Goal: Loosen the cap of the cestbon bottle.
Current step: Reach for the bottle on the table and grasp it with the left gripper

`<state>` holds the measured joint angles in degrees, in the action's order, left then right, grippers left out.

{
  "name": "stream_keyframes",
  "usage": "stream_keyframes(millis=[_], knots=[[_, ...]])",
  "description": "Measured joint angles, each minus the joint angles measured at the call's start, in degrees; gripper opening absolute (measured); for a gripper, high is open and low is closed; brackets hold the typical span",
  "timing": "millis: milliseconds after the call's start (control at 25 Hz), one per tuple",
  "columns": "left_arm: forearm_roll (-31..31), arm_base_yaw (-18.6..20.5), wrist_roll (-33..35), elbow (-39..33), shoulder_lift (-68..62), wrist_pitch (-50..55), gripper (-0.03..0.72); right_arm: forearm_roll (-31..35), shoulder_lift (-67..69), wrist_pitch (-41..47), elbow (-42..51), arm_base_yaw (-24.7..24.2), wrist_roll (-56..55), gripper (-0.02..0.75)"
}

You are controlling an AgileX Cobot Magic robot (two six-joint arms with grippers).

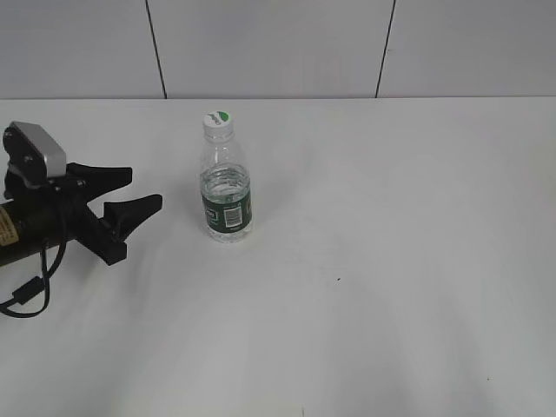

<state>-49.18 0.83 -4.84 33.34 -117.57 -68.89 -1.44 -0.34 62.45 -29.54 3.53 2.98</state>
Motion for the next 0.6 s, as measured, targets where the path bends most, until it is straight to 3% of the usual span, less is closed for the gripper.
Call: stream_keyframes(millis=[200,440,600], knots=[[-1.97,-0.24,0.00,0.00,0.00,0.00,0.437,0.00,0.00,0.00,0.00,0.00,0.00,0.589],[-4.22,-0.31,-0.46,0.00,0.00,0.00,0.619,0.00,0.00,0.00,0.00,0.00,0.00,0.589],[-3.57,-2.70,-0.53,0.00,0.00,0.00,0.640,0.00,0.00,0.00,0.00,0.00,0.00,0.589]])
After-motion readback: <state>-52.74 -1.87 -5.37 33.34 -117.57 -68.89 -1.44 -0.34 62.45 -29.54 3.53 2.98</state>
